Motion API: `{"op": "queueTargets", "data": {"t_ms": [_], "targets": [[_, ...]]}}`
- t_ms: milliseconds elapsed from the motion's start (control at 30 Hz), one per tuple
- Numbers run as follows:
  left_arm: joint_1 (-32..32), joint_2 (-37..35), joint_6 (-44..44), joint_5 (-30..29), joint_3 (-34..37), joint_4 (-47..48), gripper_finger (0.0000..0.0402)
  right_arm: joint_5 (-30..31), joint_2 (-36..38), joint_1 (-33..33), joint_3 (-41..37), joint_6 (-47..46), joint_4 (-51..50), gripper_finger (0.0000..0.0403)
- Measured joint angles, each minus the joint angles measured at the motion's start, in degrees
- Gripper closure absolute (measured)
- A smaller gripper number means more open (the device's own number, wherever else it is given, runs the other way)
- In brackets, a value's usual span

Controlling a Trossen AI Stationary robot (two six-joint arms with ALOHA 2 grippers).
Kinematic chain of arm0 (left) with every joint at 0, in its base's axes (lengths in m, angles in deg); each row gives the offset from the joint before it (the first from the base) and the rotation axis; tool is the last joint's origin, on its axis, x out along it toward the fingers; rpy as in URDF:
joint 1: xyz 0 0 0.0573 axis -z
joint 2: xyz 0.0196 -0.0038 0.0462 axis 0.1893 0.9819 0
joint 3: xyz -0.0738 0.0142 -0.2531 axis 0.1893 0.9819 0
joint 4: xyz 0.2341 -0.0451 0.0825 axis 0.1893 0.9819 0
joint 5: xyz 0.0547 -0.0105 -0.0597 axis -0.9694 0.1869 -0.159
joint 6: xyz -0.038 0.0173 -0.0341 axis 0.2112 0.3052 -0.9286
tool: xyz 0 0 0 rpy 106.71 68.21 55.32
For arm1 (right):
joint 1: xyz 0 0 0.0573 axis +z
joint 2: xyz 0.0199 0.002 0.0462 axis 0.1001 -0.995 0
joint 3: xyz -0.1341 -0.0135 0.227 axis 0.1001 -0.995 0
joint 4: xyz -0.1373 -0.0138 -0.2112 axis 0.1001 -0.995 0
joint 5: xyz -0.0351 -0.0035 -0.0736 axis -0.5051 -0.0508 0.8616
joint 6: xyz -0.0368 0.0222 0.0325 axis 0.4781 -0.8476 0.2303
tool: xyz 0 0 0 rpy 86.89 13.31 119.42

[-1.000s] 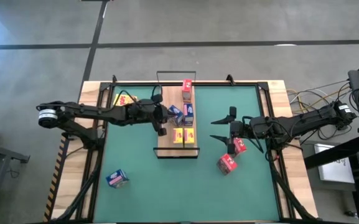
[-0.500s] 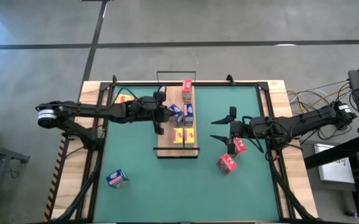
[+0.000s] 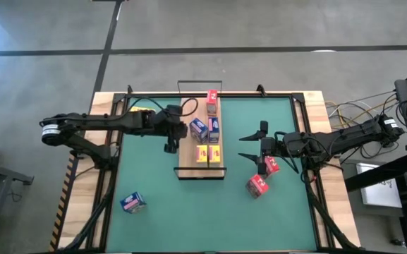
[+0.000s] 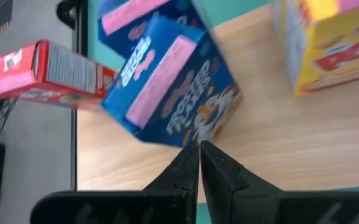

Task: Stack cereal on shelf
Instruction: Put the top blue cereal box on the shelf aligned with the other blue cereal box

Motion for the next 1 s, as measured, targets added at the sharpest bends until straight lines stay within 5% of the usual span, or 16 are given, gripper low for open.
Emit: {"op": "queueTargets", "data": {"t_ms": [433, 633, 1000], "targets": [[-3.47, 4.29, 3.33, -0.41, 0.30, -10.52, 0.0402, 0.00, 0.02, 0.00, 0.00, 0.04, 0.02, 0.0165], [-4.48, 4.88, 3.56, -8.24, 0.09, -11.08, 0.0401, 0.00, 0.02, 0.00, 0.02, 0.05, 0.02, 0.0165], [-5.48, 4.89, 3.28, -8.04, 0.11, -16.32, 0.0401, 0.01, 0.02, 0.00, 0.02, 0.00, 0.02, 0.0165]]}}
